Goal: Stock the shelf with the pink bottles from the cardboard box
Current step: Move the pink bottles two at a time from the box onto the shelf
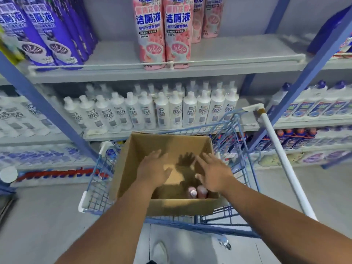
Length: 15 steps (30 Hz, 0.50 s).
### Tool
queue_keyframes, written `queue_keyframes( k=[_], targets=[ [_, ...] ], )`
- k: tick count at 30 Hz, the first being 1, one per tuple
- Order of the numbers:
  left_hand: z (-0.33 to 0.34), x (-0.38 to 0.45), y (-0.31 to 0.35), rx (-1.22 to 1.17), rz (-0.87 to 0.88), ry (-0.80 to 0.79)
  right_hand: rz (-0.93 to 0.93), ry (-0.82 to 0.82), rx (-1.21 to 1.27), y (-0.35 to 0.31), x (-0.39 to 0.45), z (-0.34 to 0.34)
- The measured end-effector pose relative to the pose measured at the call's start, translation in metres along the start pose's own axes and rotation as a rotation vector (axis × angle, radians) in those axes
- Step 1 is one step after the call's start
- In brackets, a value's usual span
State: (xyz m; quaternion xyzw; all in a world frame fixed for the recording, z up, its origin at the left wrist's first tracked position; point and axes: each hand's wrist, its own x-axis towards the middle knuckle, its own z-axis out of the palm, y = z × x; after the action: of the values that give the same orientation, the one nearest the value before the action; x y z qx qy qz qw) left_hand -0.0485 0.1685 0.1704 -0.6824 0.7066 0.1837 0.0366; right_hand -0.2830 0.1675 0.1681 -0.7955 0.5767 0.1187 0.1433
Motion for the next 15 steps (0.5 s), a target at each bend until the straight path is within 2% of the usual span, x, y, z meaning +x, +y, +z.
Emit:
queue_keyframes(
  k=[5,8,13,15],
  targets=[
    [0.041,0.024,-0.031,-0.018,0.105,-0.099,0.147,-0.158,0.069,-0.011,0.007,0.041],
    [0.062,0.034,-0.036,-0.044,0.107,-0.192,0.241,-0.215,0.179,-0.017,0.016,0.058],
    [0.095,0.05,-0.033,-0.104,0.16,-0.328,0.288,-0.296,0.28,-0.02,0.042,0.089],
    [0.11,0.057,-0.03,-0.114,0.175,-0.368,0.296,-0.304,0.232,-0.016,0.052,0.1]
  ],
)
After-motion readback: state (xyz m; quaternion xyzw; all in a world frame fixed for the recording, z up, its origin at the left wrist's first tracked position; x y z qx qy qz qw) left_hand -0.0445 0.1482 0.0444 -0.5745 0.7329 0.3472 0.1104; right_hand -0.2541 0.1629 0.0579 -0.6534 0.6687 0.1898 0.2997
